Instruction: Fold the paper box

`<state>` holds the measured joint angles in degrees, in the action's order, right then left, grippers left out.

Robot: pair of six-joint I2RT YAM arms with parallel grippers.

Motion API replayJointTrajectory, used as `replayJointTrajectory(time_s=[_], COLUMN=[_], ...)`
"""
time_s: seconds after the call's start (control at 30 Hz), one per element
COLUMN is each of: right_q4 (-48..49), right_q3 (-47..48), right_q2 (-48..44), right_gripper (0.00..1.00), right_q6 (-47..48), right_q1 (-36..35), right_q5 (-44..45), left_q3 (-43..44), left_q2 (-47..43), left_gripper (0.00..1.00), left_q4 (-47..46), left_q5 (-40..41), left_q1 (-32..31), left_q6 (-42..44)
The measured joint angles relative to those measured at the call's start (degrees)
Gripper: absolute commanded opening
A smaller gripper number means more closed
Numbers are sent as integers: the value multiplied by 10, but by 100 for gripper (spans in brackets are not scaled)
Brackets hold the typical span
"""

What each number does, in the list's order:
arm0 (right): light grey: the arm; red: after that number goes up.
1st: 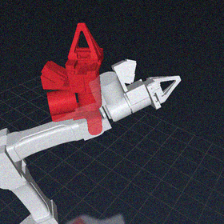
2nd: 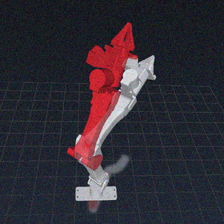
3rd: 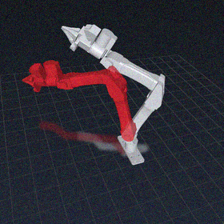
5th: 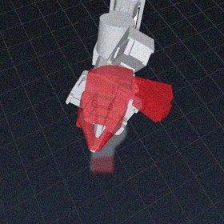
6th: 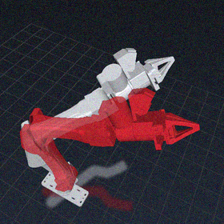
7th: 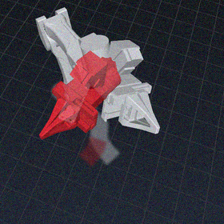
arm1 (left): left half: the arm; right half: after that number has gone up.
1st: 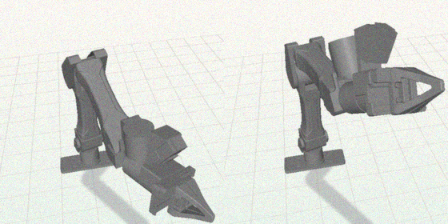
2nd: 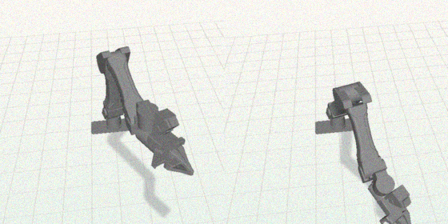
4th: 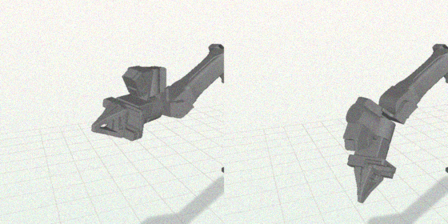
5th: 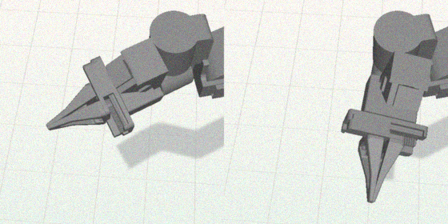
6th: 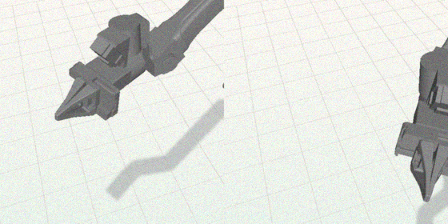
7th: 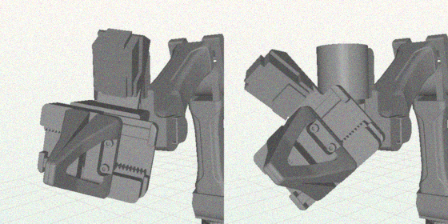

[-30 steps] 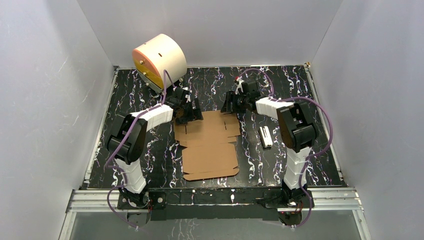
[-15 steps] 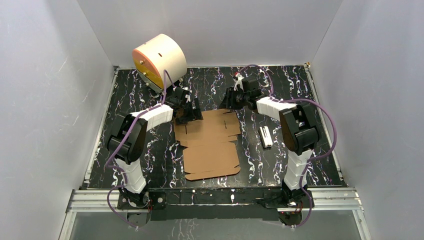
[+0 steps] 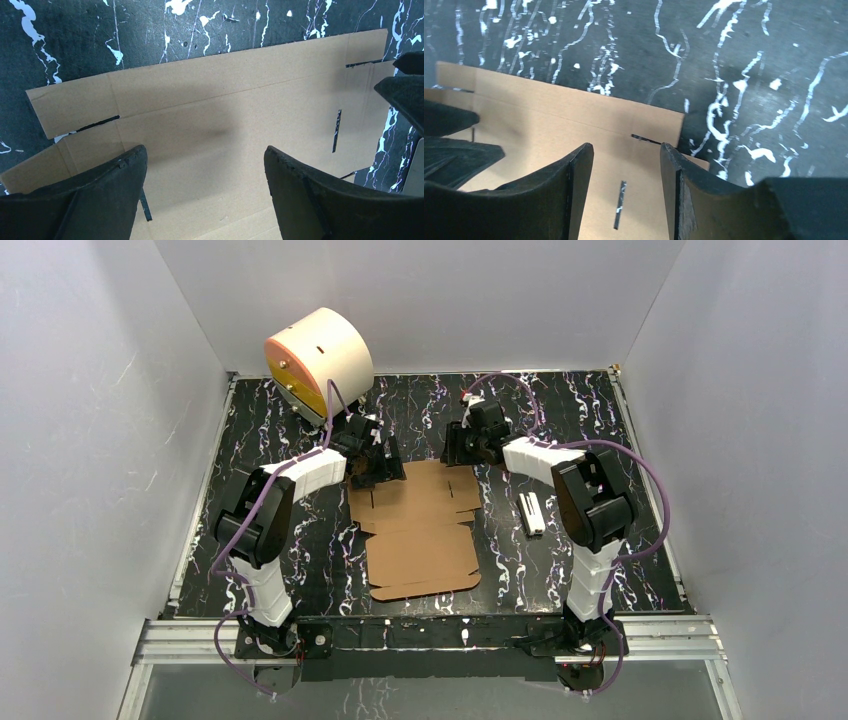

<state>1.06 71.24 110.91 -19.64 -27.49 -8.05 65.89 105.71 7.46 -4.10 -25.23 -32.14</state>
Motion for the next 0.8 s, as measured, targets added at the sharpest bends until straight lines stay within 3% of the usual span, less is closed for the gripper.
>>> replayJointTrajectory(time_s=[0.5, 0.8], right_q4=[-10, -1], right_q3=[6, 6], right_q2=[17, 29], right_gripper=[64, 58], right_q6=[-3, -13], right_q1=[5, 9], right_q5=[30, 6], left_q3=[0, 0], left_q2=[0, 0], left_gripper=[83, 83], left_q4=[0, 0], left_q5=[0, 0], left_q1=[0, 0], left_q6=[0, 0])
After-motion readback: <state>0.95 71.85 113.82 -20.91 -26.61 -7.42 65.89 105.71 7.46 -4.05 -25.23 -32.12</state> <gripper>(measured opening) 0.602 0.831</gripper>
